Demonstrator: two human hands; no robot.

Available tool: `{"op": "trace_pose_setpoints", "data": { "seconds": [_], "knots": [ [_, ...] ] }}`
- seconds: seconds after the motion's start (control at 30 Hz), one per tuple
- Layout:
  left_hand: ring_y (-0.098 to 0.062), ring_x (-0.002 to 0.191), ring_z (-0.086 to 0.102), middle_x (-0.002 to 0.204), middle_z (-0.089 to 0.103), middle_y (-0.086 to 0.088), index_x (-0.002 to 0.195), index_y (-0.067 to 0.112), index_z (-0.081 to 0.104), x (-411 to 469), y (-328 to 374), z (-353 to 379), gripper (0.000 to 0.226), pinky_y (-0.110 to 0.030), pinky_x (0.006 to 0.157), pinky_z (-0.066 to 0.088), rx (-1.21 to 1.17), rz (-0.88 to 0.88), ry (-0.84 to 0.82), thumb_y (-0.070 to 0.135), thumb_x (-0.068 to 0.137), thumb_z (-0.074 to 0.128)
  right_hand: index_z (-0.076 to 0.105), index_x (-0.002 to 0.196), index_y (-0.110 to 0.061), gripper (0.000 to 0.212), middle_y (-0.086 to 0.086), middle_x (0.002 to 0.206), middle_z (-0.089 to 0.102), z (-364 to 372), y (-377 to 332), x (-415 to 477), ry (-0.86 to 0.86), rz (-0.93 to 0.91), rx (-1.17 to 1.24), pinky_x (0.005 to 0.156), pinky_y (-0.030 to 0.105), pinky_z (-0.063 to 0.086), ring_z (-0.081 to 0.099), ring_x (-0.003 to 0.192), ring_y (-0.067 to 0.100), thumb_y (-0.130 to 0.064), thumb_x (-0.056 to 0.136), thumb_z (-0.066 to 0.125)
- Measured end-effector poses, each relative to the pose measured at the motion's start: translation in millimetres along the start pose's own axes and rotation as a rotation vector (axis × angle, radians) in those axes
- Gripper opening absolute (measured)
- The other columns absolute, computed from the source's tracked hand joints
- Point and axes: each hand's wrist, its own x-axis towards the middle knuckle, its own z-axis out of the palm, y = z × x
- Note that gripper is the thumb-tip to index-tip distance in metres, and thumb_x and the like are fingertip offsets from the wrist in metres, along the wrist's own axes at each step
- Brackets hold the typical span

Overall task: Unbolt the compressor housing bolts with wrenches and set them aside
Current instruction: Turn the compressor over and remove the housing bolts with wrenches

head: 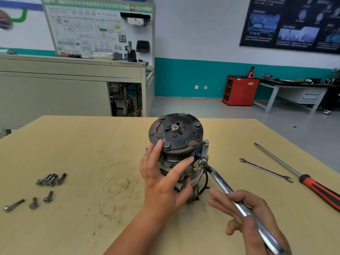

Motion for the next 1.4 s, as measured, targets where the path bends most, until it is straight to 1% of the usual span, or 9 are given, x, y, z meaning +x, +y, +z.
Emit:
{"op": "trace_pose_setpoints", "data": {
  "seconds": [0.2,0.33,0.4,0.53,0.7,0.87,1.0,1.23,1.4],
  "knots": [
    [-0.023,0.146,0.006,0.156,-0.002,0.013,0.117,0.034,0.055,0.3,0.1,-0.2,0.044,-0.048,0.115,0.018,0.009,-0.004,-0.007,0.027,0.074,0.063,0.06,0.08,-0.054,0.045,-0.019,0.098,0.072,2.2,-1.1,3.0,-0.085,0.009,0.016,0.048,0.013,0.045,0.07,0.09,0.008,-0.09,0.054,0.052],
    [-0.022,0.146,0.006,0.156,-0.002,0.012,0.117,0.034,0.055,0.7,1.1,-1.0,0.044,-0.046,0.116,0.017,0.014,-0.005,-0.008,0.027,0.074,0.063,0.067,0.089,-0.031,0.07,-0.011,0.087,0.075,3.4,3.5,-1.1,-0.091,0.104,0.034,0.042,0.014,0.039,0.065,0.058,0.004,-0.083,0.043,0.067],
    [-0.026,0.145,0.008,0.156,0.001,0.009,0.116,0.035,0.056,0.2,1.1,-0.9,0.044,-0.049,0.116,0.018,0.022,0.0,-0.012,0.027,0.074,0.063,0.065,0.099,-0.016,0.06,-0.014,0.079,0.074,4.3,8.0,-1.9,-0.109,0.139,-0.011,0.042,0.011,0.039,0.06,0.048,0.0,-0.062,0.061,0.073],
    [-0.036,0.14,0.011,0.157,-0.003,0.008,0.114,0.037,0.058,-0.7,1.4,0.1,0.042,-0.046,0.118,0.014,0.046,0.019,-0.014,0.026,0.075,0.064,0.055,0.096,-0.057,0.033,-0.023,0.09,0.072,4.5,0.4,-1.4,-0.141,-0.059,-0.192,0.049,0.004,0.041,0.067,0.064,-0.002,-0.078,0.072,0.046],
    [-0.034,0.142,0.01,0.157,0.001,0.003,0.11,0.038,0.058,-1.1,2.9,0.5,0.038,-0.045,0.118,0.014,0.011,-0.002,-0.01,0.023,0.075,0.062,0.065,0.091,-0.031,0.027,0.002,0.048,0.06,-11.6,-1.9,76.1,0.152,0.004,0.003,0.037,0.015,0.035,0.049,0.036,0.01,-0.045,0.095,0.043],
    [-0.025,0.147,0.003,0.157,-0.003,0.008,0.114,0.038,0.057,-1.2,1.2,-0.7,0.04,-0.045,0.118,0.014,0.0,0.035,-0.009,0.02,0.079,0.06,0.062,0.084,-0.01,0.041,-0.008,0.036,0.026,-18.7,19.3,139.1,-0.096,0.269,0.278,0.035,0.016,0.021,0.022,0.031,0.003,-0.03,0.102,0.031],
    [-0.024,0.146,0.007,0.157,0.0,0.012,0.118,0.031,0.053,-1.6,0.8,-0.2,0.044,-0.047,0.117,0.018,-0.037,-0.01,-0.001,0.023,0.075,0.062,0.062,0.059,-0.02,0.046,-0.006,0.043,0.04,-24.6,7.4,112.2,0.071,0.317,0.565,0.038,0.013,0.03,0.035,0.034,0.006,-0.035,0.095,0.036],
    [-0.024,0.146,0.008,0.156,0.001,0.012,0.114,0.03,0.054,-1.0,1.4,-0.3,0.042,-0.043,0.118,0.014,-0.038,-0.03,-0.002,0.025,0.074,0.063,0.062,0.063,-0.042,0.039,0.006,0.07,0.074,-7.0,-5.5,19.0,0.077,0.054,0.235,0.038,0.008,0.035,0.071,0.06,0.022,-0.08,0.054,0.063],
    [-0.024,0.146,0.005,0.157,-0.002,0.011,0.117,0.033,0.056,0.3,2.1,-2.6,0.043,-0.043,0.118,0.014,-0.007,0.005,-0.011,0.024,0.075,0.062,0.06,0.066,-0.051,0.02,-0.005,0.073,0.075,12.8,-1.5,2.0,0.142,-0.017,0.072,0.038,0.01,0.036,0.072,0.063,0.017,-0.05,0.065,0.04]
  ]
}}
